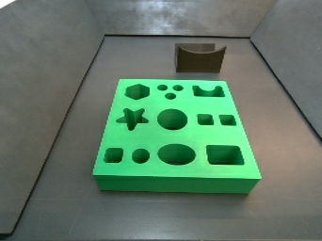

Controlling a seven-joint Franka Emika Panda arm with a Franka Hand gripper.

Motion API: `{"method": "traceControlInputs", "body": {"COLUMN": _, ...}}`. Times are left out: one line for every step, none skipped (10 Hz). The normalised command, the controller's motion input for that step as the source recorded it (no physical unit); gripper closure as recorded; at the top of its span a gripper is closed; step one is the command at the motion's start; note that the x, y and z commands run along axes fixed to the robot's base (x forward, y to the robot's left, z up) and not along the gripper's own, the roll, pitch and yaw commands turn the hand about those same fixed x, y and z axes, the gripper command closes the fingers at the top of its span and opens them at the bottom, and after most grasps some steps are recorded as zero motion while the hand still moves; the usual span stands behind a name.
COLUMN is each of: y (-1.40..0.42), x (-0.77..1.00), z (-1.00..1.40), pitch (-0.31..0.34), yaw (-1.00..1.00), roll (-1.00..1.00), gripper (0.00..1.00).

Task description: Insert the hexagon object.

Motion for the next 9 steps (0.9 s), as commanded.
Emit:
{"method": "traceControlInputs", "body": {"y": 0.03, "x": 0.0, "z": -0.94, "pitch": 0.064, "yaw": -1.0, "roll": -0.05, "gripper": 1.0}}
{"method": "traceControlInputs", "body": {"y": 0.14, "x": -0.1, "z": -0.91, "pitch": 0.05, "yaw": -0.9, "roll": 0.0, "gripper": 1.0}}
{"method": "traceControlInputs", "body": {"y": 0.27, "x": -0.15, "z": -0.87, "pitch": 0.114, "yaw": -0.76, "roll": 0.0, "gripper": 1.0}}
{"method": "traceControlInputs", "body": {"y": 0.36, "x": -0.18, "z": -0.86, "pitch": 0.126, "yaw": -0.65, "roll": 0.0, "gripper": 1.0}}
{"method": "traceControlInputs", "body": {"y": 0.37, "x": -0.26, "z": -0.84, "pitch": 0.09, "yaw": -0.59, "roll": 0.0, "gripper": 1.0}}
{"method": "traceControlInputs", "body": {"y": 0.16, "x": -0.13, "z": -0.87, "pitch": 0.069, "yaw": -0.87, "roll": 0.0, "gripper": 1.0}}
{"method": "traceControlInputs", "body": {"y": 0.08, "x": -0.07, "z": -0.83, "pitch": 0.087, "yaw": -0.97, "roll": -0.05, "gripper": 1.0}}
{"method": "traceControlInputs", "body": {"y": 0.05, "x": -0.05, "z": -0.87, "pitch": 0.093, "yaw": -0.98, "roll": -0.06, "gripper": 1.0}}
{"method": "traceControlInputs", "body": {"y": 0.0, "x": -0.07, "z": -0.85, "pitch": 0.077, "yaw": -0.93, "roll": -0.07, "gripper": 1.0}}
